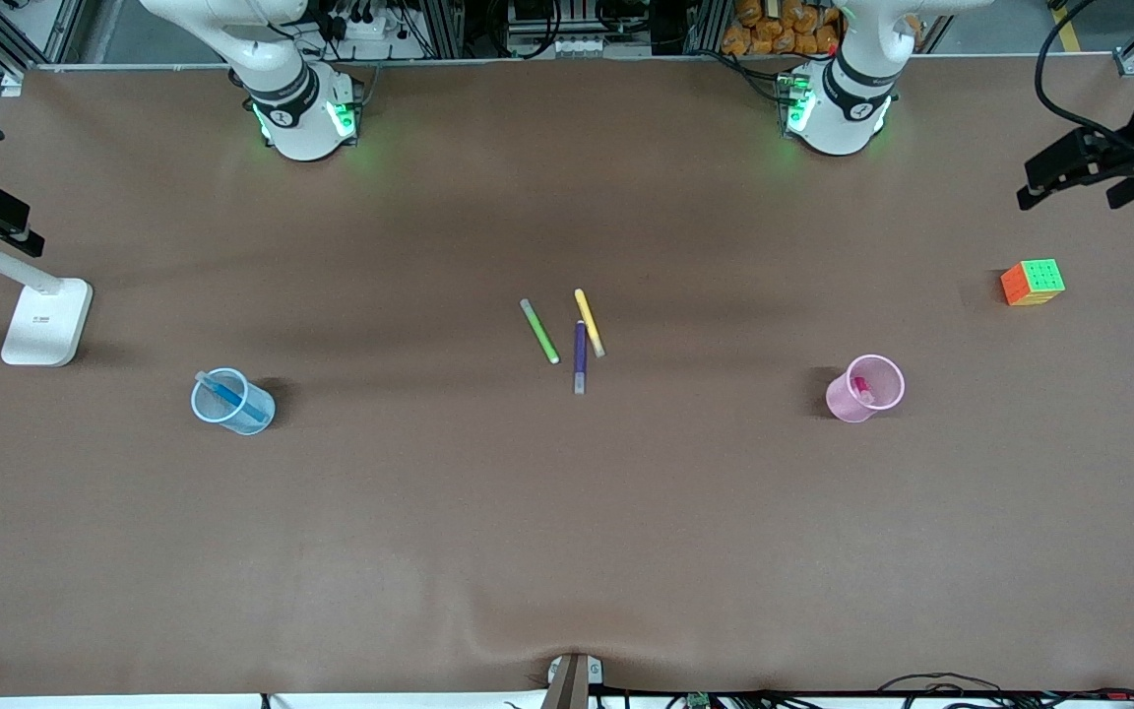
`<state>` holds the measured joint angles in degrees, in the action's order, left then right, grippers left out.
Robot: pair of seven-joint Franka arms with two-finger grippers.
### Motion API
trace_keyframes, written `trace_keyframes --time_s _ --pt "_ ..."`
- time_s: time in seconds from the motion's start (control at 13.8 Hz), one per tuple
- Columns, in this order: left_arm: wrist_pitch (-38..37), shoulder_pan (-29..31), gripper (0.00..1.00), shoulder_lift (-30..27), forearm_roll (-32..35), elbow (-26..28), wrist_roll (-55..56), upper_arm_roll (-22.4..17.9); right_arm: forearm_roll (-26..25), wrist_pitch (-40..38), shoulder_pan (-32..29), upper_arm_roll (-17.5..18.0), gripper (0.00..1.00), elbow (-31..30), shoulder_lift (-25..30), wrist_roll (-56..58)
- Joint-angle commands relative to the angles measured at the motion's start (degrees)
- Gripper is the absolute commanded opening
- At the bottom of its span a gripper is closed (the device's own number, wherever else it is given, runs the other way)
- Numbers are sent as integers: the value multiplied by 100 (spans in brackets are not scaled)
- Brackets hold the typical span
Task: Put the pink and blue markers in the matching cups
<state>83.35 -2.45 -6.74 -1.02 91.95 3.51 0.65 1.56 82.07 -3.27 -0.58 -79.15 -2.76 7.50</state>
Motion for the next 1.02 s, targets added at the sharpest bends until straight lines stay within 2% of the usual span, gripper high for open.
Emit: trace_keyframes --time_s 0.0,0.29,0.44,0.58,0.94 --pt "102 -194 100 -362 -4 297 36 -82 99 -51 -16 14 100 -4 83 59" --pt "190 -256 100 -354 23 253 19 -205 99 -51 -16 14 100 -4 83 59" --pt "235 -300 100 -363 162 323 289 -127 108 -51 -16 14 100 -4 83 59" --pt "226 -300 100 -372 539 385 527 127 108 -51 2 14 100 -4 83 59" --pt "191 -300 100 -345 629 288 449 58 108 -59 -16 -3 100 5 91 59"
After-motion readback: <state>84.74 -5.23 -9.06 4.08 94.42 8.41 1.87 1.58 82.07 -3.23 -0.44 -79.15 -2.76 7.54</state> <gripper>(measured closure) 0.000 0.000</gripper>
